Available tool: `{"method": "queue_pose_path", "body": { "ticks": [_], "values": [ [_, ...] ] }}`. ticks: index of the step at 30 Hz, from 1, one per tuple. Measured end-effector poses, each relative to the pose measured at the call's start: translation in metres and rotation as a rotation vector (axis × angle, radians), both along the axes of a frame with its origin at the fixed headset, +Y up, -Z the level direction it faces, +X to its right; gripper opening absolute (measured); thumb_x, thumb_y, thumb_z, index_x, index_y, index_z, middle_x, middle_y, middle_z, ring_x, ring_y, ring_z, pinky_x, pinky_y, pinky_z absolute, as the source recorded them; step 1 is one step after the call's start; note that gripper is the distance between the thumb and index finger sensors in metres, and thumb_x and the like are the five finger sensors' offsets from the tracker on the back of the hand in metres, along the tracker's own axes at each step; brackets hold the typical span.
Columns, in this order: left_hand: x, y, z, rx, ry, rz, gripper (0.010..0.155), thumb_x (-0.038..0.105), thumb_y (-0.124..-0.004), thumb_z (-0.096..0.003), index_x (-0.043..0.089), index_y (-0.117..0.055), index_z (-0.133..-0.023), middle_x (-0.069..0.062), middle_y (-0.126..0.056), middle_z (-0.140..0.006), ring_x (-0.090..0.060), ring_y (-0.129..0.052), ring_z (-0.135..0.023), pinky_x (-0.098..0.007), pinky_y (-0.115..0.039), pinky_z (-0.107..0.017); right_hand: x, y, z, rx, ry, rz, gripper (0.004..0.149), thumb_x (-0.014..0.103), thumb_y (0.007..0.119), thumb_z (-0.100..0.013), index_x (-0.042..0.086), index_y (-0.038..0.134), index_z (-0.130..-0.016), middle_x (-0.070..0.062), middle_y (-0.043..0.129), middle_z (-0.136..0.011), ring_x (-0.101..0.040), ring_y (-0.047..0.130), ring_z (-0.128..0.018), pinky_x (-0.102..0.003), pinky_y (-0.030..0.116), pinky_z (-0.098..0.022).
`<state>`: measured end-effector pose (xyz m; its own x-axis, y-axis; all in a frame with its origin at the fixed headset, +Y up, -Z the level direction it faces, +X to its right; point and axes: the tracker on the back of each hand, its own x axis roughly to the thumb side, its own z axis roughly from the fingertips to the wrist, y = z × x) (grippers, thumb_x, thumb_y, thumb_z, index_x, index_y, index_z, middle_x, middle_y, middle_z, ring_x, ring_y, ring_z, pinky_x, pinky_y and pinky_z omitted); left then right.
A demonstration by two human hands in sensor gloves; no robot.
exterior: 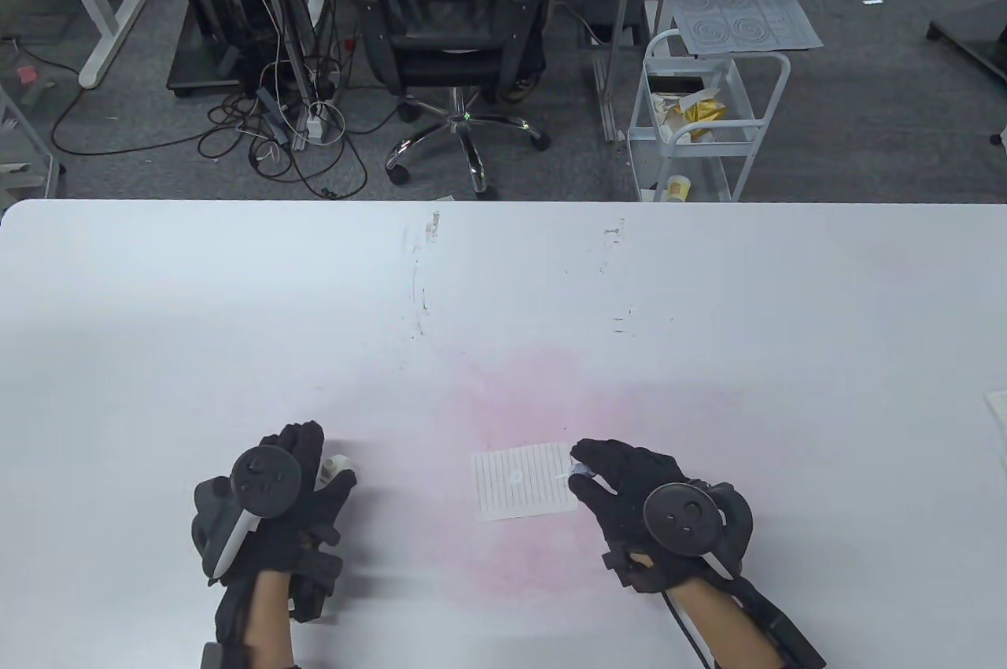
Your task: Brush correction fluid to cover black text
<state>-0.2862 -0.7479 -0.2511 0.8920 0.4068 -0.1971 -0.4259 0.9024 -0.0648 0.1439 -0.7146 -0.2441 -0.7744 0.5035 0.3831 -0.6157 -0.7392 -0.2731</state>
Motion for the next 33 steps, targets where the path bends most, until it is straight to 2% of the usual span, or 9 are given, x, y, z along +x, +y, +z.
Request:
{"method": "queue_pose_path", "body": {
  "ticks": [9, 21, 28, 33],
  "values": [
    [0.000, -0.012, -0.006, -0.038, 0.012, -0.011, 0.072, 0.059, -0.081, -0.0381, 0.029, -0.064, -0.101, -0.006, -0.070, -0.109, -0.034, -0.073, -0.101, -0.054, -0.063, -0.073, 0.000, -0.001, 0.000, -0.003, 0.000, 0.004, 0.046, 0.045, 0.094, -0.031, 0.025, 0.090, -0.073, -0.001, 0.097, -0.066, -0.027, 0.106, -0.049, -0.050, 0.081, -0.047],
    [0.002, -0.016, -0.008, 0.004, 0.046, -0.045, 0.060, 0.054, -0.086, -0.0375, 0.029, -0.074, -0.091, -0.001, -0.080, -0.098, -0.029, -0.077, -0.094, -0.050, -0.068, -0.069, 0.000, -0.002, 0.000, -0.008, -0.002, 0.013, 0.046, 0.045, 0.093, -0.031, 0.025, 0.090, -0.073, -0.001, 0.097, -0.066, -0.027, 0.106, -0.049, -0.050, 0.081, -0.047],
    [0.007, -0.007, -0.008, 0.045, 0.039, -0.024, 0.060, 0.054, -0.086, -0.0372, 0.028, -0.077, -0.090, -0.004, -0.085, -0.094, -0.031, -0.084, -0.087, -0.049, -0.071, -0.066, 0.000, -0.002, -0.001, -0.011, -0.004, 0.015, 0.046, 0.045, 0.093, -0.032, 0.024, 0.090, -0.073, -0.002, 0.097, -0.066, -0.027, 0.106, -0.050, -0.050, 0.081, -0.047],
    [0.020, 0.007, -0.005, 0.122, -0.007, -0.023, 0.060, 0.055, -0.086, -0.0369, 0.028, -0.077, -0.089, -0.004, -0.087, -0.090, -0.031, -0.088, -0.082, -0.048, -0.073, -0.064, -0.001, -0.002, -0.002, -0.013, -0.003, 0.019, 0.046, 0.045, 0.093, -0.031, 0.024, 0.090, -0.073, -0.002, 0.097, -0.066, -0.027, 0.106, -0.049, -0.050, 0.081, -0.047]
  ]
}}
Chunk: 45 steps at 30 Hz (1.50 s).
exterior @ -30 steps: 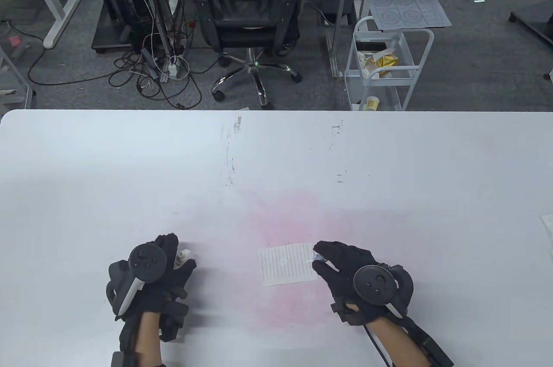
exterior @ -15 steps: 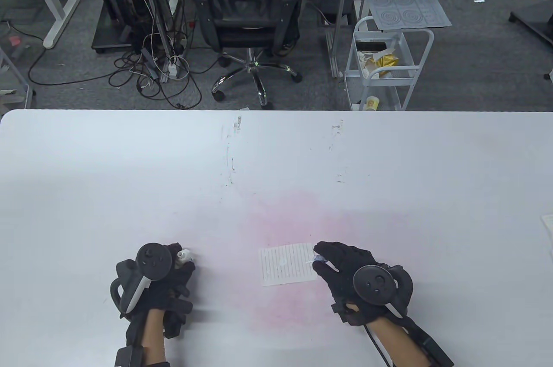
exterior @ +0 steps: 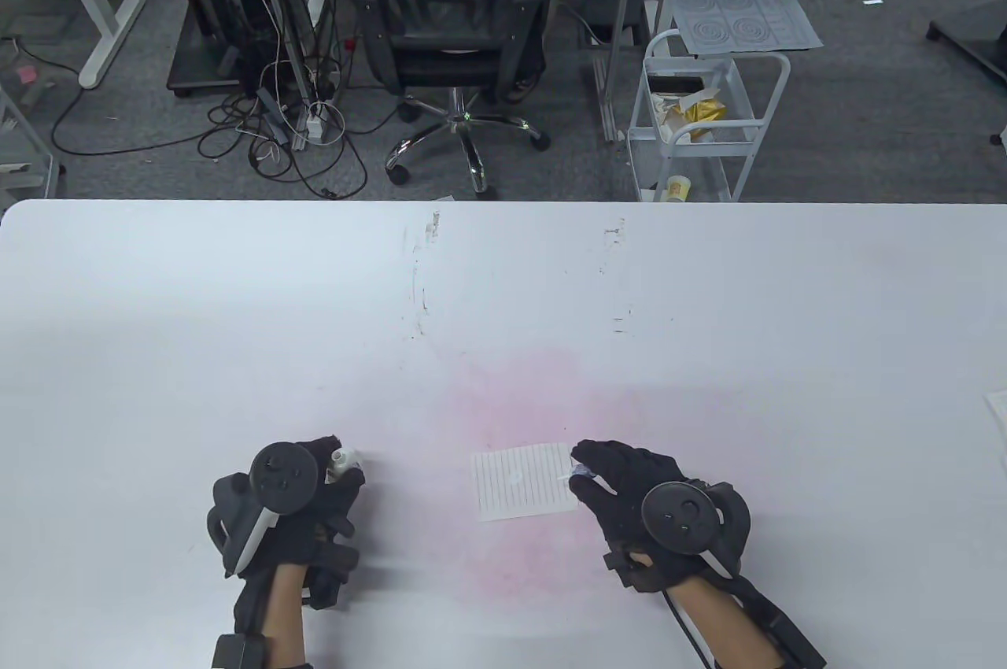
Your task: Brush correction fluid to cover black text
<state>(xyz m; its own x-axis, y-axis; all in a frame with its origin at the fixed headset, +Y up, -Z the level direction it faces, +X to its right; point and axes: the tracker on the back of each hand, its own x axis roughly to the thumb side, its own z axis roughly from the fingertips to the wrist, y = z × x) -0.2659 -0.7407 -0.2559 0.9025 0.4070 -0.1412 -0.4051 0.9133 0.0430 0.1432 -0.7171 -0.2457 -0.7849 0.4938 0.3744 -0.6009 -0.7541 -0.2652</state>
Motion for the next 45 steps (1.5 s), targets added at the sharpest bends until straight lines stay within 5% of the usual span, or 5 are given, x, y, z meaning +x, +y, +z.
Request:
{"method": "queue_pose_path", "body": {
  "ticks": [15, 45],
  "values": [
    [0.049, 0.020, 0.013, 0.058, -0.204, 0.041, 0.060, 0.052, -0.088, -0.0365, 0.026, -0.077, -0.089, -0.006, -0.090, -0.085, -0.023, -0.098, -0.065, -0.042, -0.082, -0.057, 0.000, 0.000, 0.000, 0.000, 0.000, 0.000, 0.046, 0.045, 0.093, -0.031, 0.024, 0.090, -0.073, -0.002, 0.097, -0.066, -0.027, 0.106, -0.050, -0.050, 0.081, -0.047],
    [0.143, 0.009, 0.029, 0.053, -0.515, 0.006, 0.060, 0.051, -0.091, -0.0345, 0.024, -0.081, -0.087, -0.007, -0.094, -0.080, -0.021, -0.104, -0.057, -0.040, -0.088, -0.050, -0.001, -0.001, -0.002, -0.003, -0.003, -0.006, 0.046, 0.045, 0.093, -0.032, 0.023, 0.090, -0.073, -0.002, 0.097, -0.067, -0.027, 0.106, -0.050, -0.051, 0.080, -0.047]
  ]
}}
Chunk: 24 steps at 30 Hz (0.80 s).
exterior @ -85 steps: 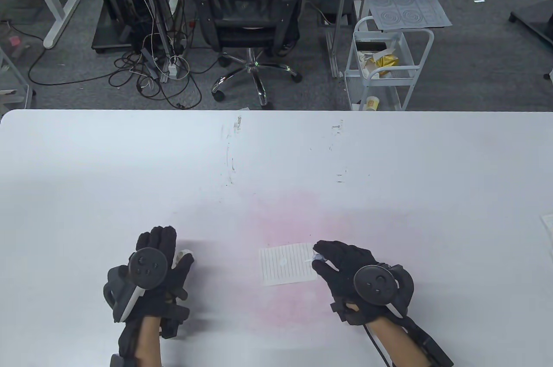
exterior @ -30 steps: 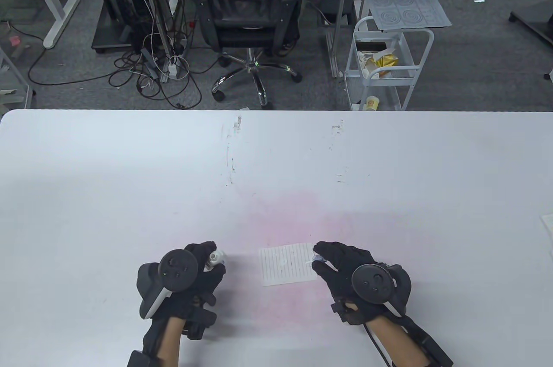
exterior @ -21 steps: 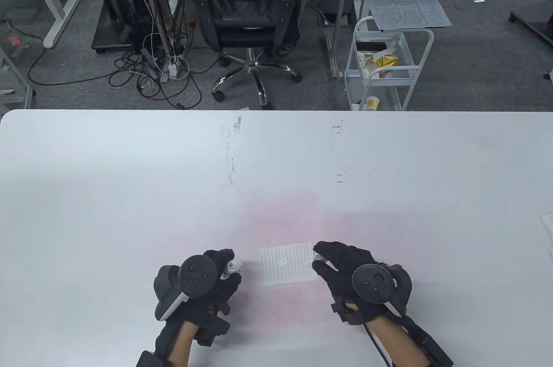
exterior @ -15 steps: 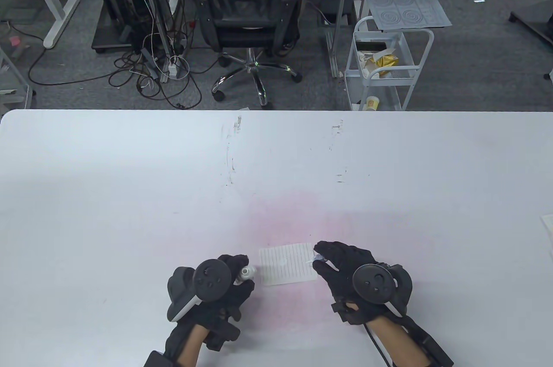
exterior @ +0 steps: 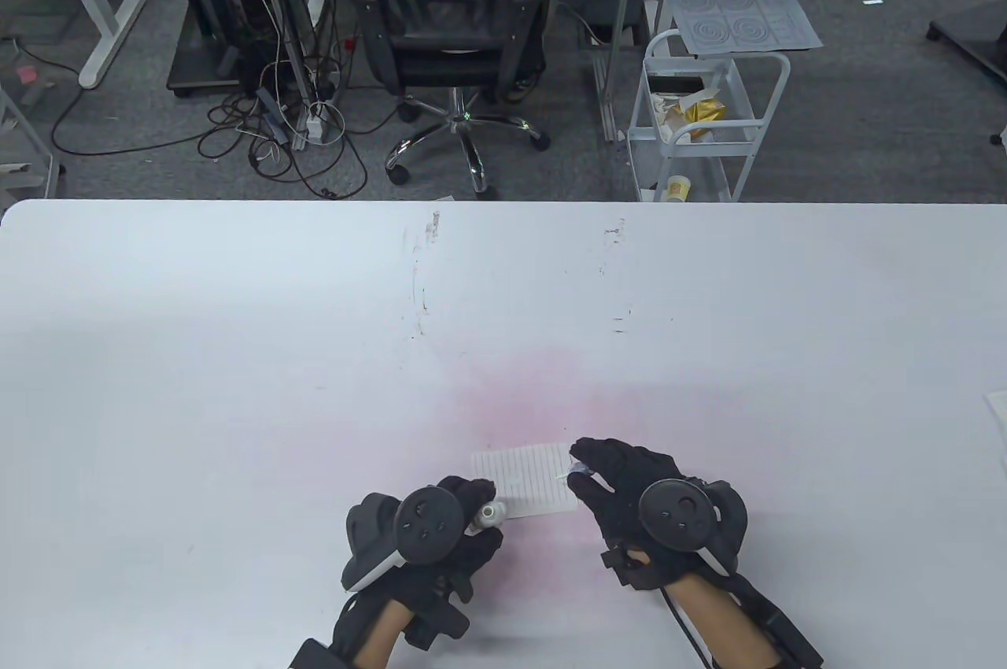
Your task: Brush correction fluid to cover black text
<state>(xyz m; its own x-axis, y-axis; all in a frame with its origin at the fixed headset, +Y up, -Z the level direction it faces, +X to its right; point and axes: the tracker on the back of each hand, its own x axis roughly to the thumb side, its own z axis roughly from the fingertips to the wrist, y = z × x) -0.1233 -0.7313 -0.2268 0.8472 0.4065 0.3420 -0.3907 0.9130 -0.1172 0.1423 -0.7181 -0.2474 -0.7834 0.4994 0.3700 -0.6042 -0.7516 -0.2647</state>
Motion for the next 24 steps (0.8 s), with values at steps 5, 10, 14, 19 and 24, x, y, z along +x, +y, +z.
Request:
{"method": "queue_pose_path", "body": {
  "ticks": [5, 10, 14, 19, 24],
  "values": [
    [0.009, -0.003, 0.001, -0.003, -0.022, -0.019, 0.060, 0.051, -0.091, -0.0345, 0.024, -0.081, -0.087, -0.007, -0.094, -0.080, -0.021, -0.104, -0.057, -0.040, -0.088, -0.050, -0.002, 0.003, -0.002, 0.007, 0.000, -0.012, 0.046, 0.045, 0.092, -0.033, 0.023, 0.090, -0.074, -0.002, 0.096, -0.067, -0.027, 0.105, -0.050, -0.051, 0.080, -0.047],
    [0.012, -0.006, -0.001, -0.012, -0.025, -0.043, 0.060, 0.051, -0.091, -0.0344, 0.024, -0.081, -0.087, -0.007, -0.094, -0.080, -0.021, -0.104, -0.057, -0.040, -0.088, -0.050, -0.001, 0.016, -0.006, 0.037, -0.010, -0.060, 0.047, 0.046, 0.091, -0.033, 0.023, 0.090, -0.074, -0.003, 0.096, -0.067, -0.027, 0.105, -0.049, -0.051, 0.080, -0.047],
    [0.014, -0.007, -0.002, -0.012, -0.026, -0.049, 0.060, 0.051, -0.091, -0.0343, 0.024, -0.081, -0.087, -0.007, -0.094, -0.080, -0.021, -0.104, -0.057, -0.040, -0.088, -0.050, -0.004, 0.034, -0.004, 0.076, 0.007, -0.110, 0.047, 0.047, 0.091, -0.034, 0.022, 0.090, -0.074, -0.003, 0.096, -0.065, -0.026, 0.105, -0.047, -0.051, 0.080, -0.047],
    [0.015, -0.006, -0.002, -0.012, -0.022, -0.060, 0.060, 0.051, -0.092, -0.0340, 0.023, -0.081, -0.087, -0.007, -0.094, -0.080, -0.021, -0.104, -0.057, -0.040, -0.088, -0.050, -0.019, 0.055, 0.007, 0.120, 0.091, -0.146, 0.047, 0.048, 0.090, -0.034, 0.021, 0.091, -0.072, -0.004, 0.097, -0.063, -0.026, 0.105, -0.044, -0.051, 0.080, -0.046],
    [0.016, -0.005, -0.002, -0.016, -0.021, -0.063, 0.060, 0.051, -0.092, -0.0338, 0.023, -0.082, -0.086, -0.007, -0.094, -0.079, -0.021, -0.104, -0.056, -0.040, -0.088, -0.050, -0.035, 0.062, 0.018, 0.128, 0.168, -0.091, 0.047, 0.049, 0.090, -0.034, 0.020, 0.092, -0.071, -0.004, 0.098, -0.062, -0.026, 0.105, -0.042, -0.051, 0.080, -0.046]
  ]
}}
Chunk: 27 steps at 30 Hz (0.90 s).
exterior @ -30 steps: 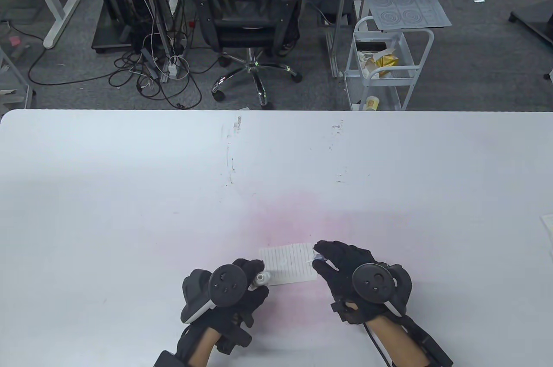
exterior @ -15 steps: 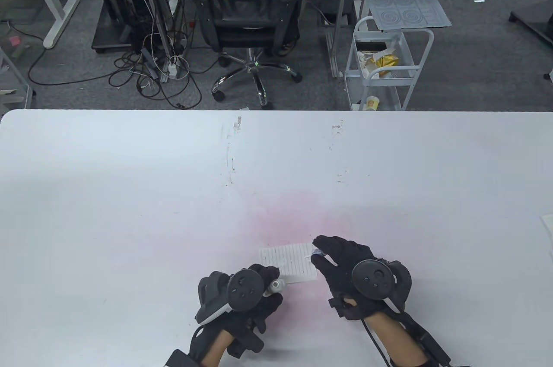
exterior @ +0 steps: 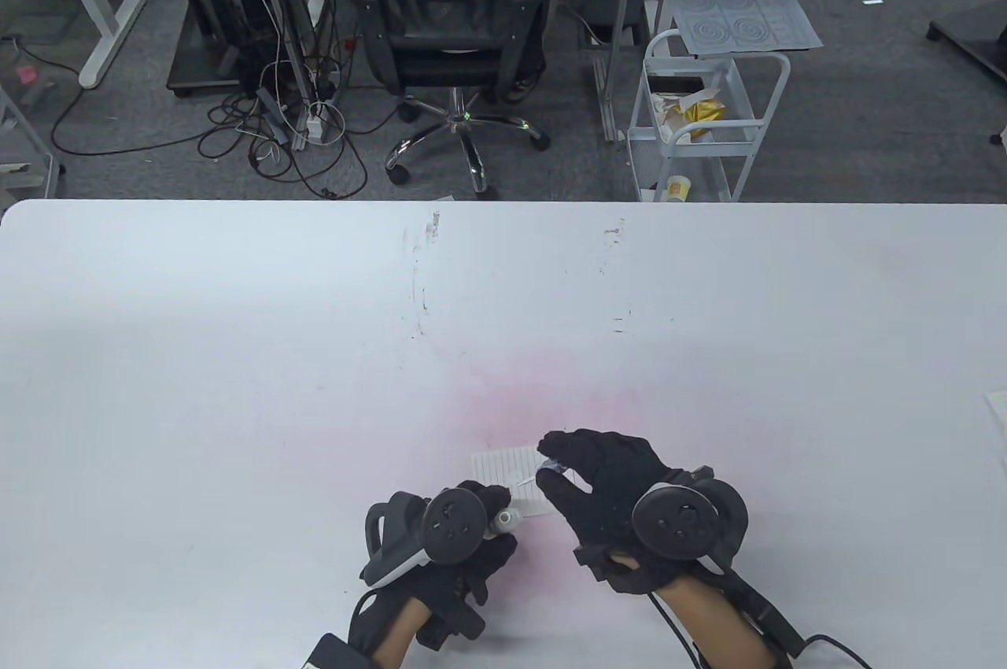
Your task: Brush correction fluid to cover black text
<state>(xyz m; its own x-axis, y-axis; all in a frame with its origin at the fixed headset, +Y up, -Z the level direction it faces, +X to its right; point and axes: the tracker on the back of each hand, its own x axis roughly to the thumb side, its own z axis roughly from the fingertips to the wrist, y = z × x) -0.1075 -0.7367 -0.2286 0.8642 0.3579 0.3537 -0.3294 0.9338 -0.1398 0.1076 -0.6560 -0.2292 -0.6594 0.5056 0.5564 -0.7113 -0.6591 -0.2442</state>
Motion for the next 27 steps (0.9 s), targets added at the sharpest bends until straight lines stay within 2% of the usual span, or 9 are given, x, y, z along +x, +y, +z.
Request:
{"method": "queue_pose_path", "body": {
  "ticks": [6, 27],
  "values": [
    [0.001, 0.000, 0.000, 0.005, -0.003, -0.004, 0.061, 0.051, -0.093, -0.0328, 0.023, -0.082, -0.086, -0.007, -0.095, -0.079, -0.021, -0.105, -0.056, -0.040, -0.089, -0.049, -0.011, -0.002, 0.006, -0.013, 0.047, 0.053, 0.047, 0.049, 0.090, -0.034, 0.020, 0.093, -0.071, -0.004, 0.098, -0.061, -0.026, 0.105, -0.042, -0.051, 0.081, -0.046],
    [0.005, 0.000, 0.001, 0.002, -0.013, -0.010, 0.061, 0.050, -0.094, -0.0325, 0.023, -0.083, -0.086, -0.008, -0.095, -0.078, -0.021, -0.105, -0.055, -0.039, -0.089, -0.049, -0.034, -0.017, 0.012, -0.013, 0.086, 0.237, 0.047, 0.049, 0.090, -0.034, 0.021, 0.092, -0.072, -0.004, 0.097, -0.063, -0.027, 0.104, -0.043, -0.052, 0.080, -0.047]
  ]
}}
